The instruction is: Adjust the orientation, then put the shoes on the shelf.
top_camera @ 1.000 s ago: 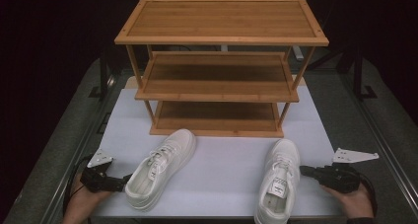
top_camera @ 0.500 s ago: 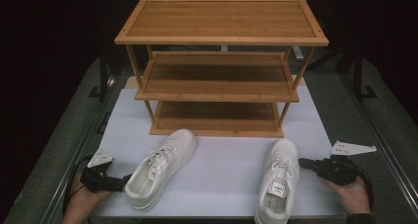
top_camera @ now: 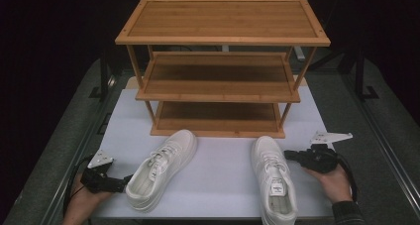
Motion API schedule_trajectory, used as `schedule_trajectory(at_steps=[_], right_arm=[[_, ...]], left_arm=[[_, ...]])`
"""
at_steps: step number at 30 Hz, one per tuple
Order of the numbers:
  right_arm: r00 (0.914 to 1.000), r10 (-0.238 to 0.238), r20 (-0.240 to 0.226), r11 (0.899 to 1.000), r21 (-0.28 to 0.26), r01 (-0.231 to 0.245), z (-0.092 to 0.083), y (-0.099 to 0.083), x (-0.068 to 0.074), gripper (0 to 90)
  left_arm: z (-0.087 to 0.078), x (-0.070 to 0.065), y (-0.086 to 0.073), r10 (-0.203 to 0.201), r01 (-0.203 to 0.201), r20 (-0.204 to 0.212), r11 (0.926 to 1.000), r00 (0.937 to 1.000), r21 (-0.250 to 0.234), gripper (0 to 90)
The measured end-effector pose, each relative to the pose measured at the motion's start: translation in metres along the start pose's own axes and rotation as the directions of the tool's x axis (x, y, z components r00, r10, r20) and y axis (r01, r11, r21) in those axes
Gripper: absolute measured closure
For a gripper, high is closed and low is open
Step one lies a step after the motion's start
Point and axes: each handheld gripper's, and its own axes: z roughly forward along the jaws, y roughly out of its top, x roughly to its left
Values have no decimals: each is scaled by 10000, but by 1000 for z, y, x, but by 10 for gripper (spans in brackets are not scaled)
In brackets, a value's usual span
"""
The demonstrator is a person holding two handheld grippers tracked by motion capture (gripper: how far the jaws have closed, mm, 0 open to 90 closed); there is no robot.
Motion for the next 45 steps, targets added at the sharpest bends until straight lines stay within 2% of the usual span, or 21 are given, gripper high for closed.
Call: schedule_trajectory(at_steps=[10, 21, 25, 29, 31, 33, 35, 36, 40, 42, 45], right_arm=[[9990, -338, -289, 9992, 189, 344, 24, 17, 9, 897], [9972, -595, -447, 9976, 337, 611, 36, 26, 17, 895], [9984, -437, -347, 9987, 259, 446, 32, 24, 16, 836], [9999, -78, -136, 9999, 73, 79, 24, 23, 17, 644], [10000, 71, -16, 10000, 52, -71, 19, 22, 17, 548], [9999, 130, 91, 9999, 48, -130, 15, 20, 18, 493], [9996, 260, 103, 9996, 54, -261, 10, 17, 19, 463], [9996, 261, 128, 9997, -10, -261, 6, 16, 20, 439], [9994, 280, 192, 9991, -319, -274, -8, 14, 23, 422], [9995, 234, 220, 9985, -494, -223, -15, 13, 26, 416], [9996, 209, 214, 9973, -711, -194, -23, 11, 32, 413]], left_arm=[[0, 0, 0, -5, 5, 7, 10000, 10000, 11, 0], [0, 0, 0, -5, 5, 6, 10000, 10000, 21, 0], [0, 0, 0, 5, -5, 13, 10000, 10000, 27, 0], [0, 0, 2, -51, 50, 70, 10000, 10000, 28, 0], [-2, 0, 4, -67, 66, 302, 10000, 9995, 25, 0], [-4, -1, 7, -5, 9, 362, 9999, 9993, -102, 0], [-9, -1, 11, -4, 17, 540, 9997, 9985, -238, 17], [-11, -2, 12, -24, 45, 601, 9994, 9982, -348, 54], [-25, -4, 19, -13, 88, 865, 9962, 9963, -867, 85], [-32, -6, 24, 56, 56, 957, 9932, 9954, -1161, 131], [-42, -10, 30, 74, 131, 1243, 9864, 9922, -1638, 150]])
